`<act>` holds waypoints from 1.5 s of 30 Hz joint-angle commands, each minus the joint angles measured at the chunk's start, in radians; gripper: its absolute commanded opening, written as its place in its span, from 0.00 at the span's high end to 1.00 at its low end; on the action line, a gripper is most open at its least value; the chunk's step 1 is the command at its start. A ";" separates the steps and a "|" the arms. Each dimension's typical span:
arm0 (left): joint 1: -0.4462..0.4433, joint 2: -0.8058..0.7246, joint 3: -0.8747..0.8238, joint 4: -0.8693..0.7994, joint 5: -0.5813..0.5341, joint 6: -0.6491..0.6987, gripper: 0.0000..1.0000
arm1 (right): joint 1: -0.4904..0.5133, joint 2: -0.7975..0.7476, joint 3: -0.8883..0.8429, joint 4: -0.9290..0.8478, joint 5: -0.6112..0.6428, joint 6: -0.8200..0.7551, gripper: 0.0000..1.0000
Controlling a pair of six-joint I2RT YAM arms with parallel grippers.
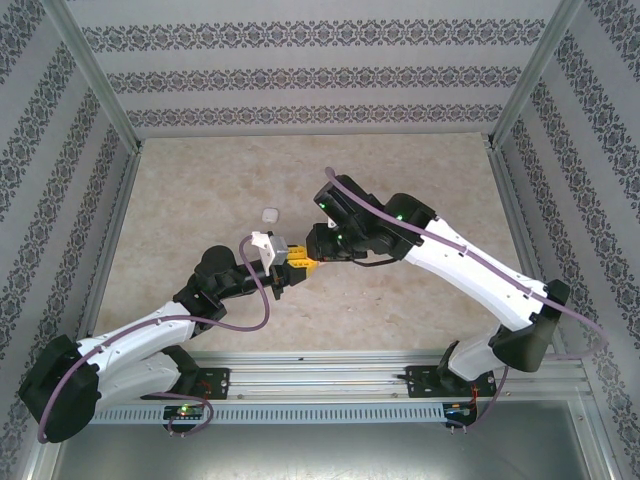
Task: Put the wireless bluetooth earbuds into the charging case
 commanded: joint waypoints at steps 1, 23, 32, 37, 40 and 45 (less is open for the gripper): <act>-0.015 -0.009 0.026 0.018 0.019 0.012 1.00 | 0.020 0.027 0.043 0.017 -0.045 -0.051 0.70; -0.016 0.007 0.009 0.100 0.131 -0.066 1.00 | 0.029 0.073 0.171 -0.101 -0.077 -0.341 0.87; -0.012 0.046 0.018 0.164 0.230 -0.154 1.00 | 0.048 0.076 0.222 -0.199 -0.121 -0.558 0.88; -0.013 0.066 0.030 0.178 0.270 -0.187 1.00 | 0.048 0.086 0.249 -0.224 -0.155 -0.656 0.88; -0.013 0.070 0.031 0.185 0.277 -0.198 1.00 | 0.047 0.089 0.251 -0.222 -0.168 -0.722 0.88; -0.013 0.073 0.032 0.190 0.289 -0.210 1.00 | 0.043 0.107 0.260 -0.208 -0.206 -0.810 0.86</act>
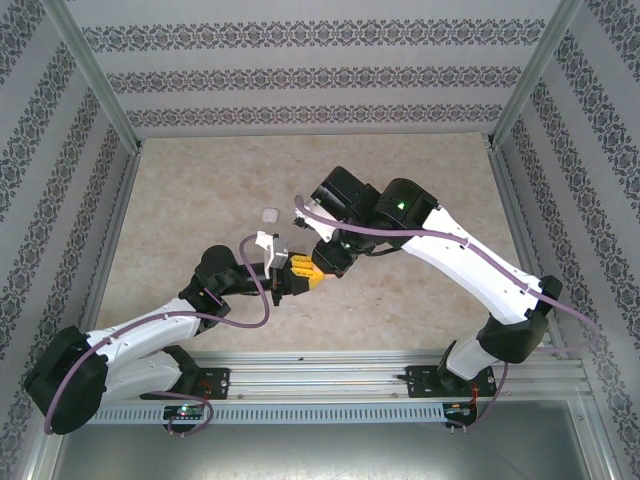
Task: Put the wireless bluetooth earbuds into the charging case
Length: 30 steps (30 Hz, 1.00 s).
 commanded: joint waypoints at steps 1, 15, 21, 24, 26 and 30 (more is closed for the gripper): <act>-0.014 0.013 0.032 0.036 0.042 -0.034 1.00 | 0.023 0.033 0.034 0.082 -0.103 -0.112 0.86; -0.013 0.006 0.032 0.022 0.048 -0.028 1.00 | 0.008 0.071 -0.009 0.148 -0.216 -0.162 0.77; -0.013 -0.004 0.028 0.007 0.042 -0.022 1.00 | 0.007 0.070 -0.010 0.154 -0.203 -0.131 0.75; -0.013 -0.004 0.028 0.006 0.041 -0.020 1.00 | 0.002 0.062 -0.003 0.156 -0.168 -0.101 0.75; -0.013 -0.005 0.028 0.001 0.038 -0.017 1.00 | -0.001 0.055 0.008 0.159 -0.150 -0.073 0.74; -0.013 -0.023 0.023 -0.042 -0.005 0.019 1.00 | -0.001 0.025 0.055 0.158 -0.031 0.087 0.70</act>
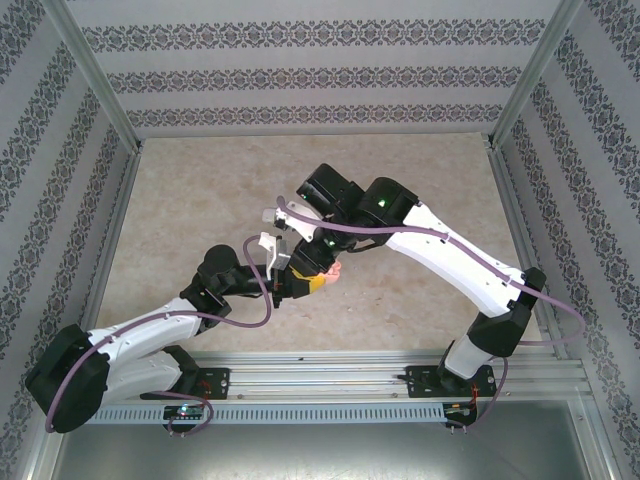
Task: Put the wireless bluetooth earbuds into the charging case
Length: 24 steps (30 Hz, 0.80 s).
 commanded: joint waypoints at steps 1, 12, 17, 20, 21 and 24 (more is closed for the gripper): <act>-0.012 -0.033 0.024 -0.026 -0.038 0.041 1.00 | 0.002 -0.045 0.053 0.035 0.123 0.181 0.69; -0.012 -0.058 -0.008 0.003 -0.158 0.150 1.00 | 0.029 -0.308 -0.257 0.185 0.320 0.661 0.62; -0.012 -0.059 -0.015 0.020 -0.176 0.180 1.00 | 0.042 -0.289 -0.261 0.127 0.347 0.679 0.60; -0.012 -0.061 -0.020 0.033 -0.186 0.186 1.00 | 0.046 -0.266 -0.249 0.121 0.363 0.683 0.59; -0.012 -0.061 -0.023 0.035 -0.187 0.188 1.00 | 0.046 -0.258 -0.248 0.126 0.362 0.683 0.58; -0.012 -0.066 -0.020 0.029 -0.188 0.197 1.00 | 0.047 -0.234 -0.239 0.132 0.350 0.675 0.58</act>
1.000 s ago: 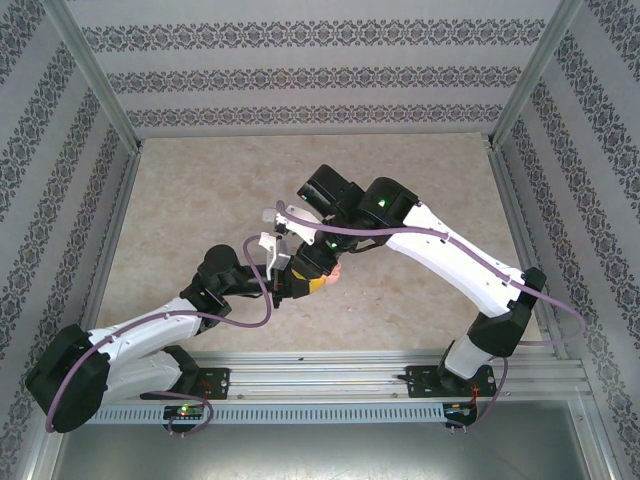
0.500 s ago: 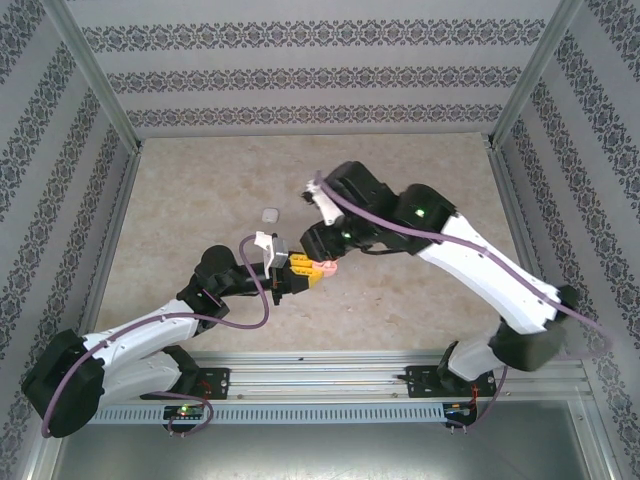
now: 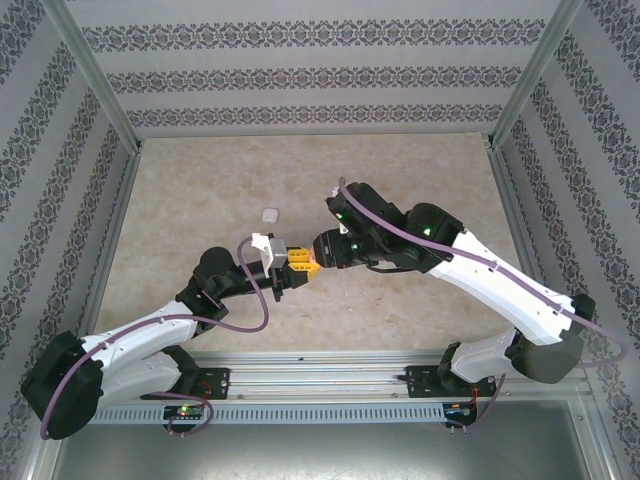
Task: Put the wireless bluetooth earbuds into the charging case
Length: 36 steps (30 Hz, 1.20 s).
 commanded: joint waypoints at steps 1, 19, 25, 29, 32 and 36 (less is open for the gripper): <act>-0.012 -0.026 -0.009 0.043 -0.010 0.036 1.00 | 0.015 0.024 0.018 -0.004 0.021 0.014 0.59; -0.012 -0.035 0.000 0.042 -0.030 0.061 1.00 | 0.021 0.090 0.034 -0.011 -0.022 0.004 0.65; -0.013 -0.026 -0.005 0.067 -0.049 0.039 1.00 | 0.035 0.080 0.014 0.044 -0.026 0.017 0.64; -0.012 -0.021 -0.012 0.077 -0.087 0.018 1.00 | 0.044 0.014 -0.031 0.096 0.057 0.054 0.61; -0.012 -0.021 -0.018 0.089 -0.101 0.007 1.00 | 0.048 -0.058 -0.090 0.172 0.112 0.083 0.61; -0.012 -0.021 -0.019 0.095 -0.099 0.000 1.00 | 0.058 -0.087 -0.116 0.194 0.147 0.078 0.61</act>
